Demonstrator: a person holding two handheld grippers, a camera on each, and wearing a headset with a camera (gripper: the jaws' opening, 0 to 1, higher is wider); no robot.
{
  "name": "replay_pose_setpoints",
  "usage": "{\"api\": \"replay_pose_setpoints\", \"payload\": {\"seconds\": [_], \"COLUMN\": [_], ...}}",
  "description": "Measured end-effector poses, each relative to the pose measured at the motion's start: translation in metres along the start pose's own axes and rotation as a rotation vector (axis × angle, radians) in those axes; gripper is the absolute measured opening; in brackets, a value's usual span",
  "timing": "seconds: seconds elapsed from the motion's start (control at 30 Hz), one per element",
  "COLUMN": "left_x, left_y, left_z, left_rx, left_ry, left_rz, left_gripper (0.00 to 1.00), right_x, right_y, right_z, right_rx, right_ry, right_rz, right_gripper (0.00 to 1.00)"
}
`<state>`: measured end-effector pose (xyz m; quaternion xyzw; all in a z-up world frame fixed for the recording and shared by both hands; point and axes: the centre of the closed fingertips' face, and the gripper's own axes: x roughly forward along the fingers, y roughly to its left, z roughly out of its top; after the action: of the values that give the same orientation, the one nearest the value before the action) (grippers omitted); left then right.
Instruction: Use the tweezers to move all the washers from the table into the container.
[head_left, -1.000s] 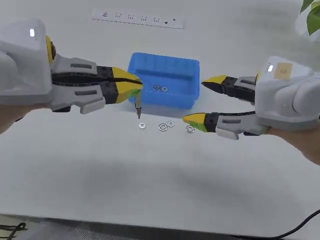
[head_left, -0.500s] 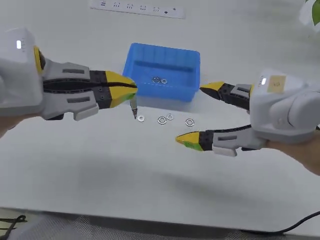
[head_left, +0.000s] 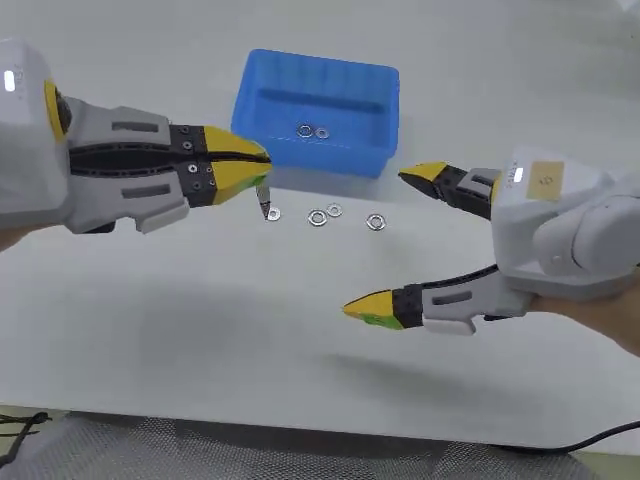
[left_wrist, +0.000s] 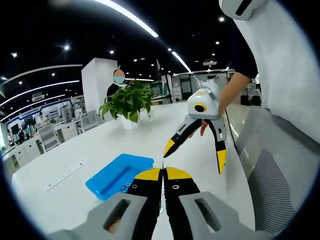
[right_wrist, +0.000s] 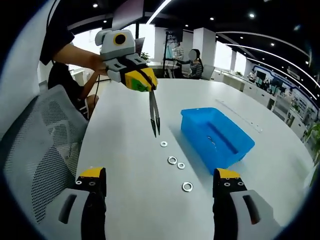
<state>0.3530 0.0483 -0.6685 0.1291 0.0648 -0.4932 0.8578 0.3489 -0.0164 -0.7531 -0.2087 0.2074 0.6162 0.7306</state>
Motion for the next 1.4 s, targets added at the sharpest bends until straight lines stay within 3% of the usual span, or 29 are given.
{"api": "replay_pose_setpoints", "payload": {"seconds": [0.3, 0.77, 1.03, 1.4], "left_x": [0.002, 0.009, 0.008, 0.004], "left_y": [0.006, 0.012, 0.011, 0.012], "left_z": [-0.01, -0.02, -0.027, -0.029], "left_rx": [0.004, -0.029, -0.026, -0.048], "left_ry": [-0.009, -0.013, 0.004, -0.007], "left_rz": [-0.025, -0.026, -0.015, -0.009], "left_gripper": [0.04, 0.04, 0.04, 0.04], "right_x": [0.006, 0.005, 0.008, 0.009], "right_y": [0.008, 0.003, 0.009, 0.014], "right_z": [-0.005, -0.016, -0.016, -0.017], "right_rx": [0.031, 0.064, 0.068, 0.078], "right_ry": [0.003, 0.001, 0.006, 0.012], "right_rz": [0.028, 0.036, 0.055, 0.07], "right_gripper": [1.0, 1.0, 1.0, 1.0]}}
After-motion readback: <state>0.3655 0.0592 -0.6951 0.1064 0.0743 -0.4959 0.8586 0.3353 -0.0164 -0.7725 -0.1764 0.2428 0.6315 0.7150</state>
